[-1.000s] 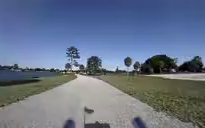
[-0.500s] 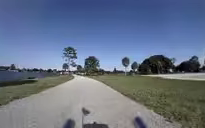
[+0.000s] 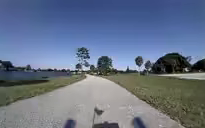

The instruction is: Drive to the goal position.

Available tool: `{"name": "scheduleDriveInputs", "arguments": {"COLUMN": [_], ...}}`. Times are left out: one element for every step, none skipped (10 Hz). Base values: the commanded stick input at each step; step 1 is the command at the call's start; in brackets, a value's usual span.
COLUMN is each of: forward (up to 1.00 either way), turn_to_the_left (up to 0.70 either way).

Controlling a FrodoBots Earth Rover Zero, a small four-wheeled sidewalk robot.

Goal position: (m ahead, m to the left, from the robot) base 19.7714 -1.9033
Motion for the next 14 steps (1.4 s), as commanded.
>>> {"name": "scheduleDriveInputs", "arguments": {"forward": [0.7, 0.7, 0.7, 0.7, 0.7, 0.7, 0.7, 0.7, 0.7, 0.7, 0.7, 0.7, 0.7, 0.7], "turn_to_the_left": [0.0, 0.0, 0.0, 0.0, 0.0, 0.0, 0.0, 0.0, 0.0, 0.0, 0.0, 0.0, 0.14, 0.35]}}
